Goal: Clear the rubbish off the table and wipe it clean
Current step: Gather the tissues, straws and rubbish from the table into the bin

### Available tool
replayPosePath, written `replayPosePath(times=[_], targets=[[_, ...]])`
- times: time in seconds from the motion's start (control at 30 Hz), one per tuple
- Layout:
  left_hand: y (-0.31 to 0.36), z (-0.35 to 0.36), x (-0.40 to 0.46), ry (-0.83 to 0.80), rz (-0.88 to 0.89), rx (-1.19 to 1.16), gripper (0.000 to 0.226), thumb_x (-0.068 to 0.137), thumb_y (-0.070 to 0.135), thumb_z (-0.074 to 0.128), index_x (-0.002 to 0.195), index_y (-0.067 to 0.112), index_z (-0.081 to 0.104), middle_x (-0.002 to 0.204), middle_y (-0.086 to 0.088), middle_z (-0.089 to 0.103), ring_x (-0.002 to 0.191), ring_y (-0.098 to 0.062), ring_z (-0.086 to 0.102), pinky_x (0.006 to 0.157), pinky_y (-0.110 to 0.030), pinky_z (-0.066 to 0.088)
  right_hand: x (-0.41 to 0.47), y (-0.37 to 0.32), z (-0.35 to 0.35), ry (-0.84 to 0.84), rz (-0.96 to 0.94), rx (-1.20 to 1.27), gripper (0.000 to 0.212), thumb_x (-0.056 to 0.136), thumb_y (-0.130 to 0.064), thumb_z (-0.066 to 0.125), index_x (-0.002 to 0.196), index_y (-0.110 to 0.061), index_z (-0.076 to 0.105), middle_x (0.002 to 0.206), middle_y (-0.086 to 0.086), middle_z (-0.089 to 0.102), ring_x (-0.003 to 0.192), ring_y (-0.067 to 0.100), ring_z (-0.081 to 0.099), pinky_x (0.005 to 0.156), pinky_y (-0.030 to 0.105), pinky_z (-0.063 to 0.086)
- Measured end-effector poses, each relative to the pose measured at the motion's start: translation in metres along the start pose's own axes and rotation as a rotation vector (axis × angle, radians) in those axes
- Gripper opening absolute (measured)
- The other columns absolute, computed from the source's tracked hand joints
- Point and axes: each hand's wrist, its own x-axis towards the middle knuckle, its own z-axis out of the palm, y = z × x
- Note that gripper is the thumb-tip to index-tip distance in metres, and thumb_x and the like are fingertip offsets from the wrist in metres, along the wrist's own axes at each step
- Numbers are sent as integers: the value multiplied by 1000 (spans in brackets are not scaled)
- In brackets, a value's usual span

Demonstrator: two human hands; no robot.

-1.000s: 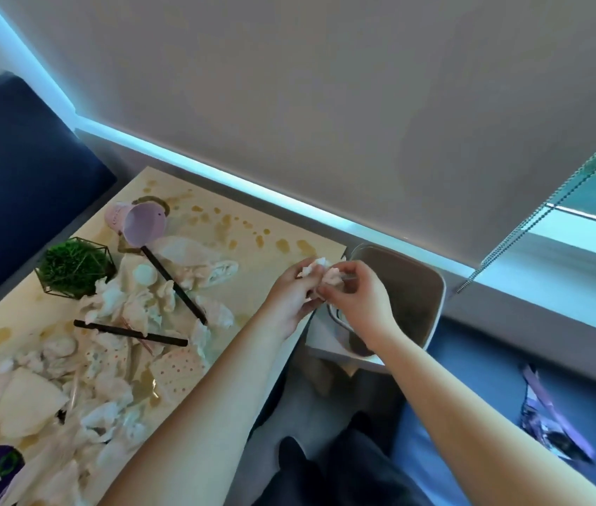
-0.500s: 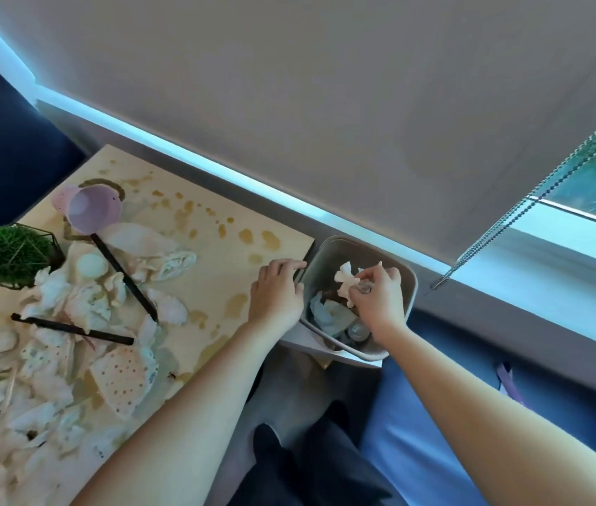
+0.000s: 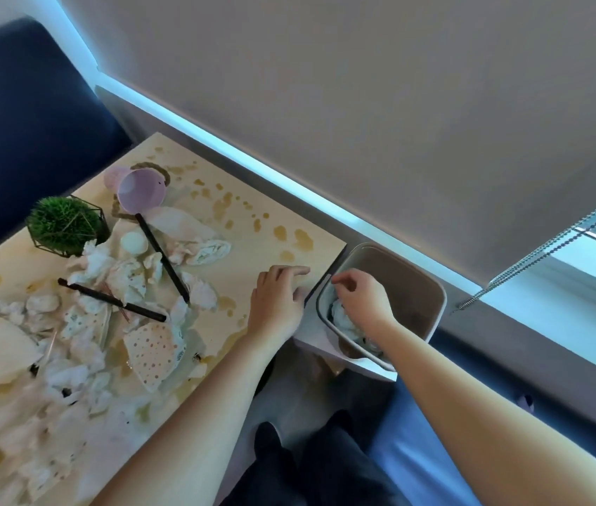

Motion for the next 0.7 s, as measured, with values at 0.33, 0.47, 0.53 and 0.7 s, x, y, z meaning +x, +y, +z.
replayPosePath(times=[0.33,0.47,0.53,0.7], targets=[[-59,-66,-38,219,-191,-153,33,95,13,53,119,32,62,108,15,51,106,-12,52,91,-32,47,-45,-81,80,-199,-194,61,21,96,-9,49,102,-18,68,85,-10,58,68,3,51,60,21,41],[-88,-92,-60,295,-275,-151,30,95,15,53,118,32,61,111,12,54,104,-11,52,88,-30,47,-62,-94,112,-282,-210,-6,21,96,-11,49,102,-21,66,87,-6,61,65,12,53,57,23,42],[-103,-102,-73,303,-362,-145,29,94,18,54,118,33,61,114,10,54,108,-13,52,90,-34,48,-70,-96,126,-317,-193,-17,22,96,-12,48,104,-22,66,86,-5,60,63,15,51,54,25,41],[-138,-121,-107,281,-538,-113,35,90,23,58,125,28,57,123,2,53,125,-23,45,97,-39,44,-86,-99,154,-361,-178,-71,20,96,-26,55,112,-20,63,83,-13,55,60,7,51,44,15,38]])
